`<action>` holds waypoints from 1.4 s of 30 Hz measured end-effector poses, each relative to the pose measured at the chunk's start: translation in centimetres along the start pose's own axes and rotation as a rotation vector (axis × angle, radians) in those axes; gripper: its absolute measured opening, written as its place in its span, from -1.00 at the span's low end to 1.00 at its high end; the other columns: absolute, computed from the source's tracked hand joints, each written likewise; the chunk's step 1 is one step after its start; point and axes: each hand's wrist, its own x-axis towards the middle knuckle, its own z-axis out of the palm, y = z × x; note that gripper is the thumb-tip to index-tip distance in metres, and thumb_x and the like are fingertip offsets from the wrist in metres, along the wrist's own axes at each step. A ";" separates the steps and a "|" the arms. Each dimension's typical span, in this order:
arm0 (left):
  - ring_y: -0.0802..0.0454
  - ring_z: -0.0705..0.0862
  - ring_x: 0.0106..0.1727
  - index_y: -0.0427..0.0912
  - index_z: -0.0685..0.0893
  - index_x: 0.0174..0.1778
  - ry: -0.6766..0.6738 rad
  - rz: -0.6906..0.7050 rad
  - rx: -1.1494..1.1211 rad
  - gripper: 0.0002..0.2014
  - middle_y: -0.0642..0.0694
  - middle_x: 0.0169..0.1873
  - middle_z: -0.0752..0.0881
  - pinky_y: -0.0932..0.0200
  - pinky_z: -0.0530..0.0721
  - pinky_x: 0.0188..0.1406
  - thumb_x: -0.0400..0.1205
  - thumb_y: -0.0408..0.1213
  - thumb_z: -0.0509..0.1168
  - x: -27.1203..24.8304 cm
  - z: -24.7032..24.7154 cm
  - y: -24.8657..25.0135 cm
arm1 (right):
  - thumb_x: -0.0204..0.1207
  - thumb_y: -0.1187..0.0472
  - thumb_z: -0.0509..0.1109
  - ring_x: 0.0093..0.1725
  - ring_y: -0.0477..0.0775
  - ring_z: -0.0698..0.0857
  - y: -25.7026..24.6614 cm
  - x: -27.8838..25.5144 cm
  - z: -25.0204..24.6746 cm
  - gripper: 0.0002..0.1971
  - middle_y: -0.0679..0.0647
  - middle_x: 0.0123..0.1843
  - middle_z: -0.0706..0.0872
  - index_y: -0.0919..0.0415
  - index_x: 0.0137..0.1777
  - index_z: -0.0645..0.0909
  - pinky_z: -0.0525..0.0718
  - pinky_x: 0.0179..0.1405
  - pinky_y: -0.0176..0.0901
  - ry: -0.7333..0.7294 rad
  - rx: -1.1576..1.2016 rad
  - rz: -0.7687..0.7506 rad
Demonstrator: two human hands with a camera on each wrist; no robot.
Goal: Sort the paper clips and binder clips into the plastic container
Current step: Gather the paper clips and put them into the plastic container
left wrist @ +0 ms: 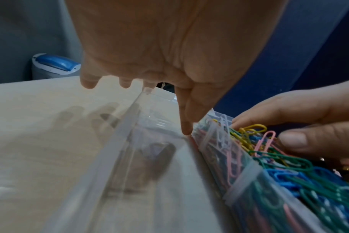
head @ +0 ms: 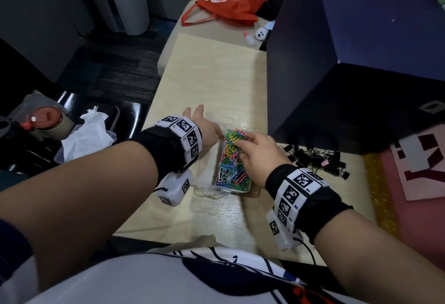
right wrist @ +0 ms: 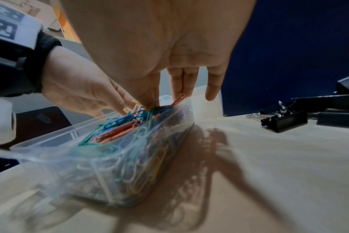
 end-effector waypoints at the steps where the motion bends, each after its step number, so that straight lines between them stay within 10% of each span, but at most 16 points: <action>1: -0.38 -0.10 0.65 0.31 0.52 0.43 0.002 -0.031 0.010 -0.62 -0.20 0.68 -0.05 -0.22 -0.02 0.64 0.67 0.06 0.11 0.0 0.0 0.2 | 0.67 0.11 0.13 0.55 0.13 0.24 0.0 0.0 0.0 -0.57 0.02 0.58 0.32 -0.14 0.52 0.40 0.36 0.49 0.10 0.003 0.002 0.003; 5: -0.35 -0.12 0.66 0.32 0.58 0.36 0.024 -0.028 0.077 -0.51 -0.23 0.67 0.00 -0.19 -0.04 0.64 0.58 0.35 0.06 0.2 0.4 0.8 | 0.66 0.10 0.14 0.53 0.13 0.25 -0.2 0.1 0.2 -0.57 0.01 0.56 0.33 -0.16 0.52 0.40 0.37 0.48 0.07 0.010 0.002 0.020; 13: -0.10 0.26 0.53 0.11 0.73 0.14 0.061 -0.057 0.144 -0.62 -0.14 0.39 0.54 -0.08 0.23 0.47 0.60 0.11 0.09 0.4 0.1 1.2 | 0.63 0.13 0.15 0.51 0.15 0.27 -0.4 0.2 0.2 -0.55 0.01 0.54 0.34 -0.17 0.50 0.41 0.36 0.48 0.09 -0.008 -0.007 0.029; 23: -0.10 0.48 0.21 -0.02 0.69 0.25 0.051 -0.018 0.182 -0.62 -0.13 0.26 0.62 0.08 0.38 0.23 0.70 0.06 0.09 -1.2 -1.3 1.6 | 0.62 0.15 0.16 0.44 0.20 0.39 -1.4 1.2 -1.2 -0.60 0.04 0.47 0.41 -0.04 0.46 0.43 0.35 0.38 0.11 0.032 -0.103 -0.031; 31: -0.09 0.53 0.32 -0.06 0.64 0.33 0.036 0.003 0.277 -0.64 -0.11 0.30 0.63 0.19 0.40 0.08 0.76 -0.05 0.05 -1.7 -1.6 1.6 | 0.68 -0.07 0.07 0.42 0.19 0.34 -2.1 2.3 -1.2 -0.60 0.06 0.42 0.39 -0.31 0.51 0.33 0.31 0.34 0.13 -0.104 -0.263 -0.081; 35: -0.03 0.50 0.01 -0.10 0.66 0.32 0.028 0.012 0.279 -0.63 -0.11 0.27 0.66 0.37 0.15 -0.47 0.76 -0.11 0.04 -2.0 -1.9 1.4 | 0.68 -0.09 0.05 0.41 0.18 0.35 -2.0 2.5 -1.2 -0.61 0.06 0.39 0.41 -0.24 0.47 0.41 0.31 0.35 0.16 -0.103 -0.301 -0.091; 42: 0.02 0.46 0.00 -0.05 0.60 0.13 -0.026 0.011 0.272 -0.77 -0.08 -0.03 0.64 0.23 0.26 -0.42 0.75 -0.13 0.05 -1.6 -2.2 1.4 | 0.68 -0.05 0.05 0.37 0.21 0.39 -2.5 2.9 -1.4 -0.63 0.09 0.35 0.45 -0.13 0.46 0.41 0.35 0.31 0.16 -0.073 -0.289 -0.122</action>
